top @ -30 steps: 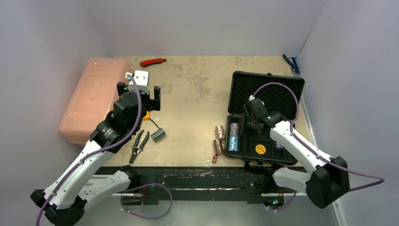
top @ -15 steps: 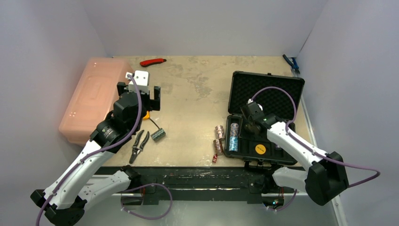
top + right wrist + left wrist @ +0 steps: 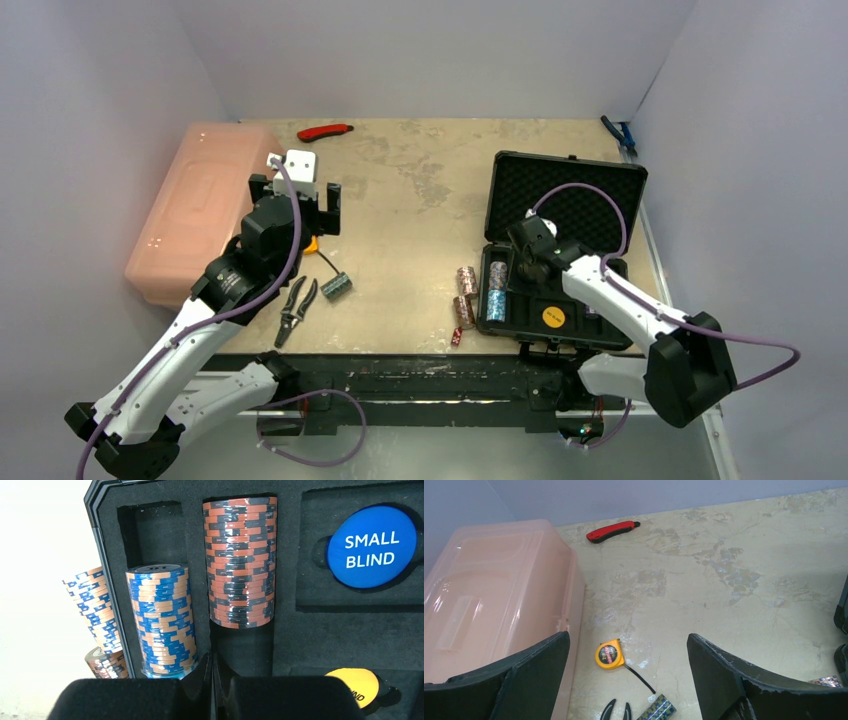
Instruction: Pack up texas hold em set
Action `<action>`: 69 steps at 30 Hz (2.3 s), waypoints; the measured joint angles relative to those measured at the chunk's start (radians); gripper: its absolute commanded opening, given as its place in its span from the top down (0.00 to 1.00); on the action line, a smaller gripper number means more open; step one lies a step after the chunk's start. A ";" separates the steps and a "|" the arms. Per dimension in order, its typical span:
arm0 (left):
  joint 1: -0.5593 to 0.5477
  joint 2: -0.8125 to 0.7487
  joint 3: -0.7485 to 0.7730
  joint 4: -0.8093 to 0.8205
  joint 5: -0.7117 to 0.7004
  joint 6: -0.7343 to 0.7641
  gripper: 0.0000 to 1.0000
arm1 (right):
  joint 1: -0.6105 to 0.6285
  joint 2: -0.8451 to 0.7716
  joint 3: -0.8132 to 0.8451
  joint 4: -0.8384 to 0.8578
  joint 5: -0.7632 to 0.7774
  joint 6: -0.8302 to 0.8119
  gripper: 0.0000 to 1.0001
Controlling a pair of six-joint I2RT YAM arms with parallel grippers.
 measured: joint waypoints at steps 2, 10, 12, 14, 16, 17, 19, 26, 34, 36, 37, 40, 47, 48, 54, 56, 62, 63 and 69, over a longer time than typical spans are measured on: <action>0.000 0.000 0.000 0.000 0.000 0.000 0.13 | 0.000 0.006 0.003 -0.002 0.008 0.006 0.96; 0.000 0.000 0.000 0.000 0.000 0.000 0.14 | 0.006 0.019 0.022 -0.024 0.061 0.031 0.88; 0.000 0.000 0.000 0.000 0.000 0.000 0.14 | 0.003 0.017 0.023 -0.025 0.093 0.032 0.77; 0.000 0.000 0.000 0.000 0.000 0.000 0.14 | 0.001 0.011 0.023 -0.027 0.118 0.033 0.71; 0.000 0.000 0.000 0.000 0.000 0.000 0.14 | 0.000 0.002 0.023 -0.028 0.131 0.033 0.72; 0.000 0.000 0.000 0.000 0.000 0.000 0.14 | 0.000 -0.005 0.023 -0.027 0.134 0.032 0.75; 0.000 0.000 0.000 0.000 0.000 0.000 0.14 | 0.000 -0.010 0.023 -0.024 0.143 0.032 0.80; 0.000 0.000 0.000 0.000 0.000 0.000 0.15 | 0.000 0.036 0.025 -0.006 0.166 0.029 0.88; 0.000 0.002 0.000 0.000 0.000 0.001 0.15 | -0.014 0.079 0.058 -0.023 0.169 0.000 0.92; 0.000 0.002 0.000 0.000 0.000 0.001 0.15 | -0.025 0.085 0.062 -0.026 0.157 -0.012 0.93; 0.000 0.003 0.000 0.000 0.000 0.001 0.15 | -0.034 0.089 0.065 -0.029 0.145 -0.018 0.93; 0.000 0.003 0.000 0.000 -0.001 0.001 0.15 | -0.057 0.099 0.069 -0.039 0.121 -0.039 0.94; 0.000 0.007 0.000 0.000 -0.001 0.001 0.16 | -0.093 0.134 0.088 -0.067 0.101 -0.074 0.95; 0.000 0.008 0.000 0.000 -0.001 0.001 0.16 | -0.094 0.138 0.092 -0.071 0.100 -0.078 0.95; 0.000 0.011 0.000 0.000 -0.004 0.003 0.16 | -0.102 0.174 0.127 -0.106 0.082 -0.095 0.92; 0.000 0.012 0.000 0.000 -0.005 0.004 0.16 | -0.106 0.174 0.129 -0.110 0.075 -0.095 0.87; 0.000 0.013 0.000 0.000 -0.005 0.004 0.16 | -0.108 0.132 0.129 -0.106 0.061 -0.090 0.70; 0.000 0.013 0.000 0.000 -0.005 0.004 0.16 | -0.110 0.116 0.129 -0.104 0.062 -0.090 0.65; 0.000 0.012 0.000 0.000 -0.005 0.004 0.16 | -0.120 0.028 0.133 -0.082 0.075 -0.098 0.49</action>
